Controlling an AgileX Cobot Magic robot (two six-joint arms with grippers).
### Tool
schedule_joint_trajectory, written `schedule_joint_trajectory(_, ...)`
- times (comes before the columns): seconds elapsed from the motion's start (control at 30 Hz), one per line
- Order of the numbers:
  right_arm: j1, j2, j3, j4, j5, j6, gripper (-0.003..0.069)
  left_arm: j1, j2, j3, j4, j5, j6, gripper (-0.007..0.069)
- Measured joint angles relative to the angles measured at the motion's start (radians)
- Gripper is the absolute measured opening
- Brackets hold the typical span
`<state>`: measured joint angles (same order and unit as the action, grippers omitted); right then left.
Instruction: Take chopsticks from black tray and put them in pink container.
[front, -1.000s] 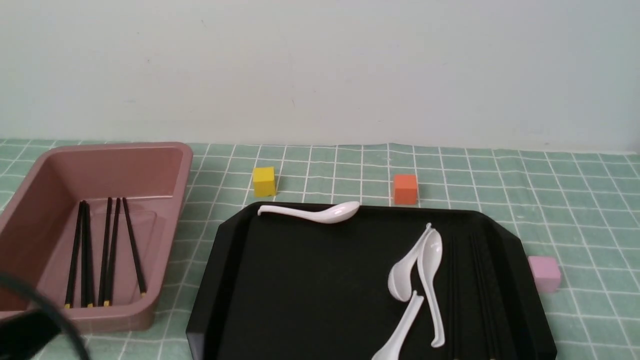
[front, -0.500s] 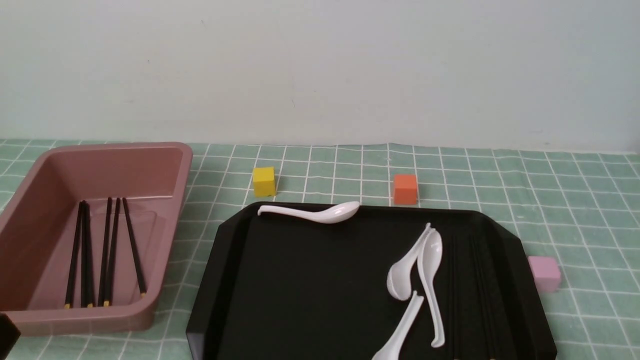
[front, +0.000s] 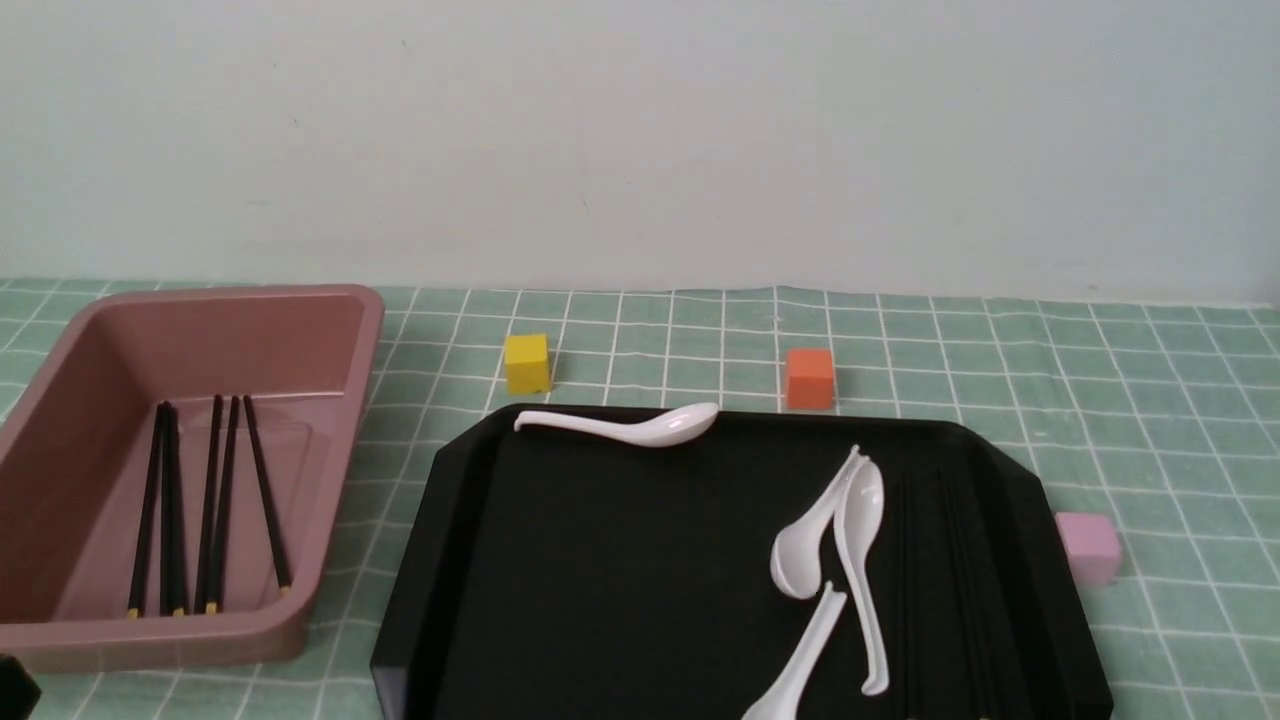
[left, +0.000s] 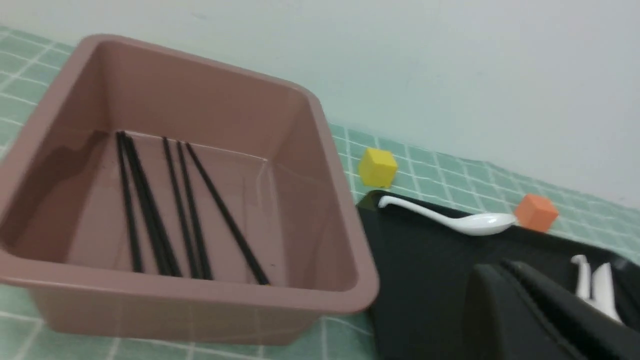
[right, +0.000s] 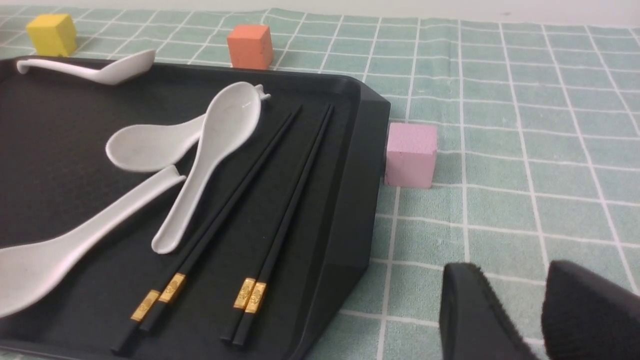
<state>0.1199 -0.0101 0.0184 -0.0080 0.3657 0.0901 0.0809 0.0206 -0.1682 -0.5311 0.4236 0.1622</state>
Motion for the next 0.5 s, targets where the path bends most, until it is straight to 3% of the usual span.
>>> schedule_joint_trajectory(0.17, 0.000, 0.000, 0.000, 0.000, 0.000, 0.000, 0.0240, -0.010, -0.032, 0.004, 0.189, 0.015, -0.137, -0.0009)
schedule_joint_trajectory(0.3, 0.000, 0.000, 0.000, 0.000, 0.000, 0.000, 0.0240, -0.096, -0.032, 0.042, 0.349, 0.005, -0.249, -0.0003)
schedule_joint_trajectory(0.5, 0.000, 0.000, 0.000, 0.000, 0.000, 0.000, 0.0240, -0.207, -0.032, 0.129, 0.444, -0.046, -0.366, 0.0001)
